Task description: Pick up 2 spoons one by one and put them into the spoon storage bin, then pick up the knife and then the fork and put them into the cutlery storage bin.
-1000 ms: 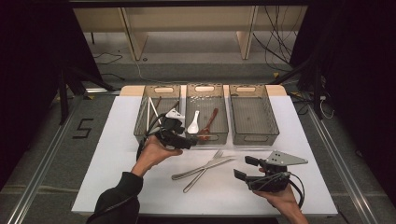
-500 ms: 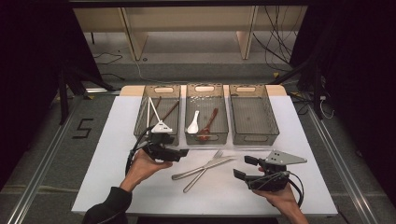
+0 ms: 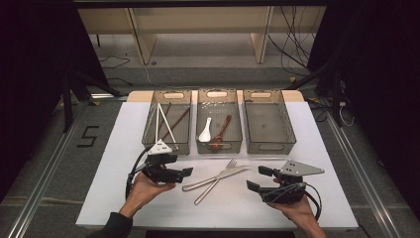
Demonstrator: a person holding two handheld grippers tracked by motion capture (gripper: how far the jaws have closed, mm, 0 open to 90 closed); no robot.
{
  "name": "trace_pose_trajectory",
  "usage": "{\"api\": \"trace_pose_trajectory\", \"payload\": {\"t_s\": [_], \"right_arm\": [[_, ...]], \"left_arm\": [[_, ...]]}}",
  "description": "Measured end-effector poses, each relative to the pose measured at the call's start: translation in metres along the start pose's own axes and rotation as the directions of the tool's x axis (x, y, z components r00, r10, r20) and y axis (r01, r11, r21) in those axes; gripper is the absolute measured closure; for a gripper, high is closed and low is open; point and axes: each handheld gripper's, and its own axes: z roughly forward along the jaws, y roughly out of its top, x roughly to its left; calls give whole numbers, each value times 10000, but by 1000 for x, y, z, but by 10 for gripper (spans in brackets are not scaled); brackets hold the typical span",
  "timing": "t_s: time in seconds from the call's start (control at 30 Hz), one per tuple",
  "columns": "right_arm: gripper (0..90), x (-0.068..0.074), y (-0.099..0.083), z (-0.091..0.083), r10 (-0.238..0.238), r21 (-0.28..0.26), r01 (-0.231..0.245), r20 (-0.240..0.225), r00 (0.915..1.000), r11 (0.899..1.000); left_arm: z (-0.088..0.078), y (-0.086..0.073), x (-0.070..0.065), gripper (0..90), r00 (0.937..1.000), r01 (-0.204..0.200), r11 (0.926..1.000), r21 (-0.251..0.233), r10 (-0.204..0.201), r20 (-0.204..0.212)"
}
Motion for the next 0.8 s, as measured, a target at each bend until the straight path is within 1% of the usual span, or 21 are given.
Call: {"api": "trace_pose_trajectory", "payload": {"t_s": [0.2,0.33,0.6,0.73,0.8], "right_arm": [[295,0,0,0,-26,10,26,39,10000,10000],[294,2,1,1,-129,106,128,71,9999,9999],[294,6,3,2,-307,165,305,72,9995,9994],[292,10,6,5,-568,351,564,85,9984,9978],[290,13,9,7,-794,530,789,88,9968,9955]], "left_arm": [[-4,-9,2,204,10000,24,10000,40,-24,-13],[-8,-14,2,201,10000,55,9999,-99,-56,-63],[-16,-22,3,194,9999,143,9987,-494,-144,-28],[-20,-24,2,189,9999,153,9976,-679,-157,-49],[-22,-25,3,188,9998,165,9967,-794,-172,-85]]}}
